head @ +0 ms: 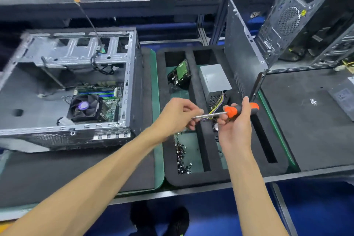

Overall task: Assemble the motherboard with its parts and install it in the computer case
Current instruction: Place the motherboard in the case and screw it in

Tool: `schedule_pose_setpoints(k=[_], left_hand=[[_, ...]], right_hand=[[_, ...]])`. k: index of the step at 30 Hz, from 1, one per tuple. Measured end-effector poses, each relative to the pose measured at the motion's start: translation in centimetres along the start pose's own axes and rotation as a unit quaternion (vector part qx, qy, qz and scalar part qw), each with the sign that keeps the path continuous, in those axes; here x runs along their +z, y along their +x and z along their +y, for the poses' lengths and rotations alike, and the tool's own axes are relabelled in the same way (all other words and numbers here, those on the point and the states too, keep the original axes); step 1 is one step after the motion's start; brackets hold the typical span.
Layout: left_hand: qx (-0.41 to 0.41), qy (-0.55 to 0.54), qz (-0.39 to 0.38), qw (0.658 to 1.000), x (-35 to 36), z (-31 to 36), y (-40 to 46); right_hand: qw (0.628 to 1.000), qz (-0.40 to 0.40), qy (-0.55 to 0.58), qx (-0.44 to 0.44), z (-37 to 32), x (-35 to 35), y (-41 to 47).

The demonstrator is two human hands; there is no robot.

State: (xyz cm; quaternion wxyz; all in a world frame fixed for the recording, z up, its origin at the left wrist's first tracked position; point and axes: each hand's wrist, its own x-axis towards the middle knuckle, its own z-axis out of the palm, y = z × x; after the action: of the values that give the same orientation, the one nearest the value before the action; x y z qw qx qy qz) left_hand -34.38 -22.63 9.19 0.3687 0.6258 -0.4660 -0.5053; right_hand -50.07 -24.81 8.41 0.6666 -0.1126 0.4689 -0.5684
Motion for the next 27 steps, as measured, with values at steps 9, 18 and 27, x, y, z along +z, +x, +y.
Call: schedule_pose_setpoints(k=[9,18,27], left_hand=[[0.022,-0.265,0.029,0.964,-12.0,2.4,-6.0],[0.015,-0.372,0.030,0.927,-22.1,-1.1,-7.4],[0.057,-0.331,0.045,0.941,-29.5,-3.3,-7.0]], right_hand=[[0.997,-0.060,0.043,-0.030,3.2,8.3,-3.4],[0.996,-0.072,-0.003,-0.060,9.3,16.3,-6.3],[0.995,-0.039,-0.027,-0.092,14.8,21.8,-7.7]])
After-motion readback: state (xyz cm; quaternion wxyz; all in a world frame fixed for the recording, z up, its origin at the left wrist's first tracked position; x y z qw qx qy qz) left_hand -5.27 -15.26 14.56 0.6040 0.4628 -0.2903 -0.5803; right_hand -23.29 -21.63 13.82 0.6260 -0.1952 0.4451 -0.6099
